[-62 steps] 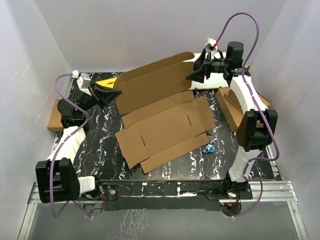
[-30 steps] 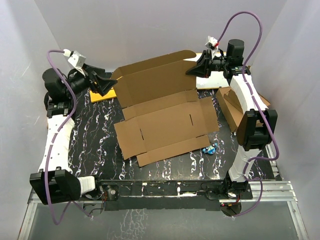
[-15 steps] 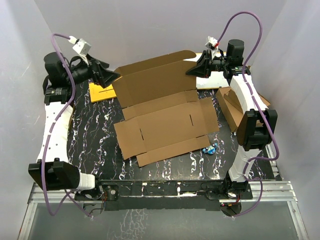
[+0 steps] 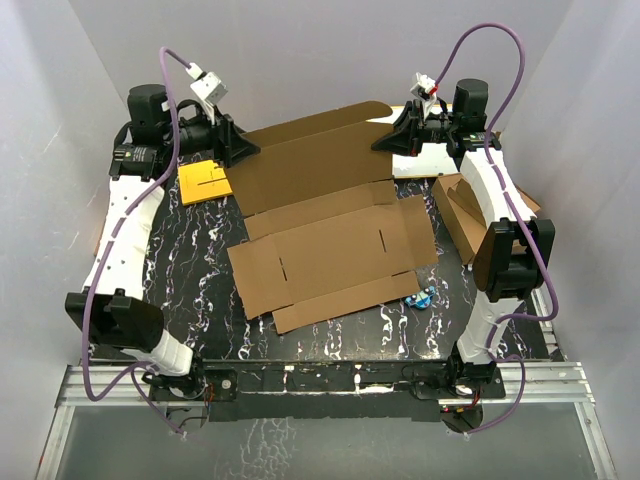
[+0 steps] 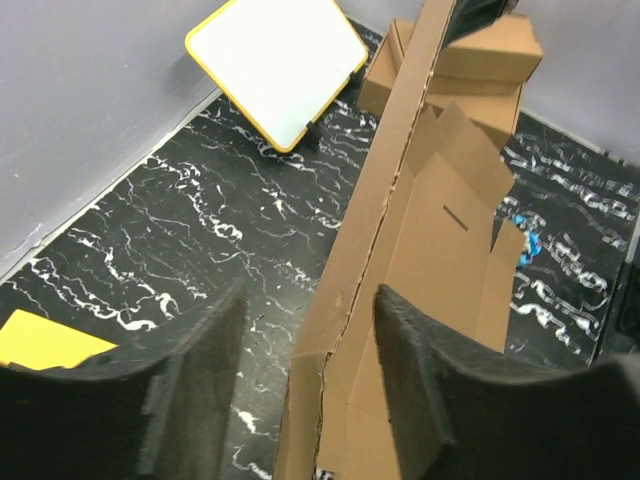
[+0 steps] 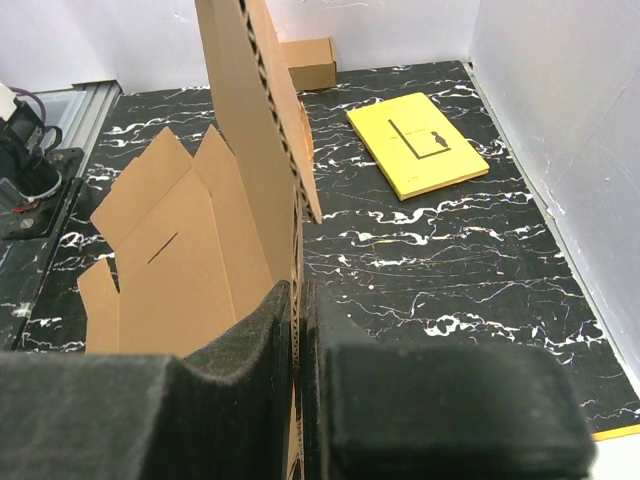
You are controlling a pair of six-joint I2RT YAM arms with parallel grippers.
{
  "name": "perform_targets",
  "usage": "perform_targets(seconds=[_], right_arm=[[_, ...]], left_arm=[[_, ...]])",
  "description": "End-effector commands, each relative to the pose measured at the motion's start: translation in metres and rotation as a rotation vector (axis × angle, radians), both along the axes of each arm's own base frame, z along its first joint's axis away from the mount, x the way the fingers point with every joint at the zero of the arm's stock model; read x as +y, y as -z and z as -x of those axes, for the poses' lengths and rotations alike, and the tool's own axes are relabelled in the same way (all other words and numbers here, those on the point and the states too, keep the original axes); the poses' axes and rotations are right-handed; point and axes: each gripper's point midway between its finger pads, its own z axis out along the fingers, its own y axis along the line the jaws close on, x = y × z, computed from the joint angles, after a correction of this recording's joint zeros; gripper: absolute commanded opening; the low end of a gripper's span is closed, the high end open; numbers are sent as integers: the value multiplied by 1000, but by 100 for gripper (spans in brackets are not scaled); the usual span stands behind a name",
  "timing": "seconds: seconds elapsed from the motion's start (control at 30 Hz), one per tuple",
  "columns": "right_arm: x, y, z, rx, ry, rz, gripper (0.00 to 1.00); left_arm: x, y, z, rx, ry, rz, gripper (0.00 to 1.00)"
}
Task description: Fold the paper box
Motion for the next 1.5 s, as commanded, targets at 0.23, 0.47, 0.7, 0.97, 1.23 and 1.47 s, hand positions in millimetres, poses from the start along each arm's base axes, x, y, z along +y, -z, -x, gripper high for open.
perform_targets(seconds=[0.23, 0.47, 0.7, 0.97, 1.23, 1.47], right_arm=[[3, -27, 12, -132, -43, -7, 8], [3, -27, 12, -129, -43, -7, 8], [2, -25, 9, -113, -26, -5, 12], [2, -17, 9, -70, 3, -1, 35], [2, -19, 9, -77, 0, -1, 8], [2, -21, 8, -84, -2, -2, 8]], left_arm=[[-9, 2, 9, -29, 63, -56, 29], [-8, 1, 9, -46, 70, -69, 5], [-6, -3, 11, -77, 61, -84, 0], [1, -6, 16, -119, 29, -94, 0], [0, 1, 23, -119, 58, -85, 0], [13, 6, 27, -117, 28, -78, 30]])
